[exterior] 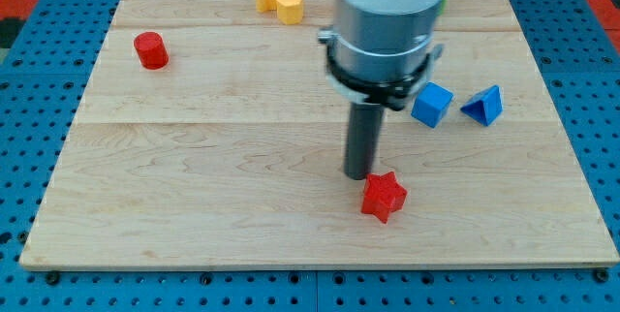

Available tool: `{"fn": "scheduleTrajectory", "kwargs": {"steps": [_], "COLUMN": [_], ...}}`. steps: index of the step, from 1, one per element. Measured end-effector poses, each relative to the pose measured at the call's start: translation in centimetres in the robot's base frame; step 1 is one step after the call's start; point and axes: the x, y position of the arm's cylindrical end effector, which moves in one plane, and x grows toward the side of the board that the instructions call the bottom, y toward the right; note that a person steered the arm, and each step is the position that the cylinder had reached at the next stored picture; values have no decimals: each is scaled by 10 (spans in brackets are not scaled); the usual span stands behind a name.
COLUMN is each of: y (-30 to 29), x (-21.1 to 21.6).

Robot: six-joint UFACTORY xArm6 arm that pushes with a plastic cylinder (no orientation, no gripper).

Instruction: Slide the red star towards the bottom right side of the board

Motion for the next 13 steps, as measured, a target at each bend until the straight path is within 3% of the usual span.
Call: {"fn": "scheduleTrajectory", "kwargs": {"steps": [1,3,4,5,6,7,9,10,12,13], "y": [-2,59,-12,-16,55,47,123,86,-115,-212], "x": [47,80,55,43,42,33,25,17,-67,-77]}}
